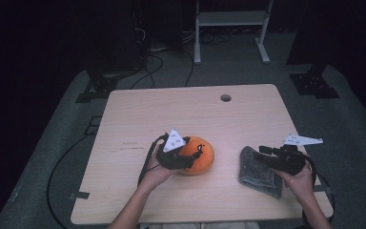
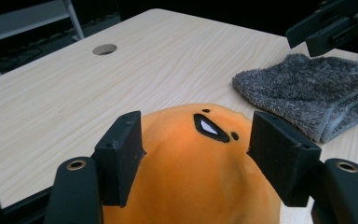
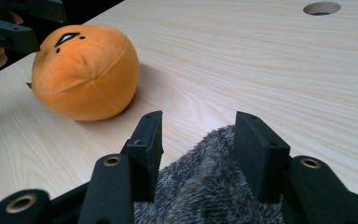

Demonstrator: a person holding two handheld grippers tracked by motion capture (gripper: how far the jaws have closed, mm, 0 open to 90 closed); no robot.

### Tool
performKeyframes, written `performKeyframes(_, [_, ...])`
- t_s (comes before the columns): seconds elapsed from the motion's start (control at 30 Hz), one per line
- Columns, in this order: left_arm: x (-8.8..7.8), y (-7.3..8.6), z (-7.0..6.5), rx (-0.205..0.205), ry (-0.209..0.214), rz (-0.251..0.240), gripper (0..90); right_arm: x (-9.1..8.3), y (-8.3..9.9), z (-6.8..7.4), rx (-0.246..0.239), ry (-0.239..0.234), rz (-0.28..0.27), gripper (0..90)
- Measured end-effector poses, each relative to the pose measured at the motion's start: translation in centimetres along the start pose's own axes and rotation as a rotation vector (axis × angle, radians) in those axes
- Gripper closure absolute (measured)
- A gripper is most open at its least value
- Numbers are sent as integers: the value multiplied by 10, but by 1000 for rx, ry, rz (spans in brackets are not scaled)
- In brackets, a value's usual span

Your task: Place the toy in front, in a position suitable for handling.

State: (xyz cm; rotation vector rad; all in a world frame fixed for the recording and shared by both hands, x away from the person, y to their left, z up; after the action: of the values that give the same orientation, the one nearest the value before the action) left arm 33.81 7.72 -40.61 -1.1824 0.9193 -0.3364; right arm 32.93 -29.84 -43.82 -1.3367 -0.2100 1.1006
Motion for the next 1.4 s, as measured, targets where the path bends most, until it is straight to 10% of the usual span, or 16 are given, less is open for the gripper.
performKeyframes(1.4, [-59,34,25,-98,-88,9,179,2,0,6,6,-39,25,449])
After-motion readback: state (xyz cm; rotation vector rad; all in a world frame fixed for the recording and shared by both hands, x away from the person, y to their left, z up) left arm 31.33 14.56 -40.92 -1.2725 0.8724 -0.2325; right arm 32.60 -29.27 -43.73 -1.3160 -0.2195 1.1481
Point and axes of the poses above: each handheld gripper's, and its own axes: x roughly forward along the jaws, y roughly out of its underside, z roughly to its left, the point moved 1 cm from there along x, roughly forward along the jaws, and after that the axes turned 4 degrees about -y, right-handed, at the moved point
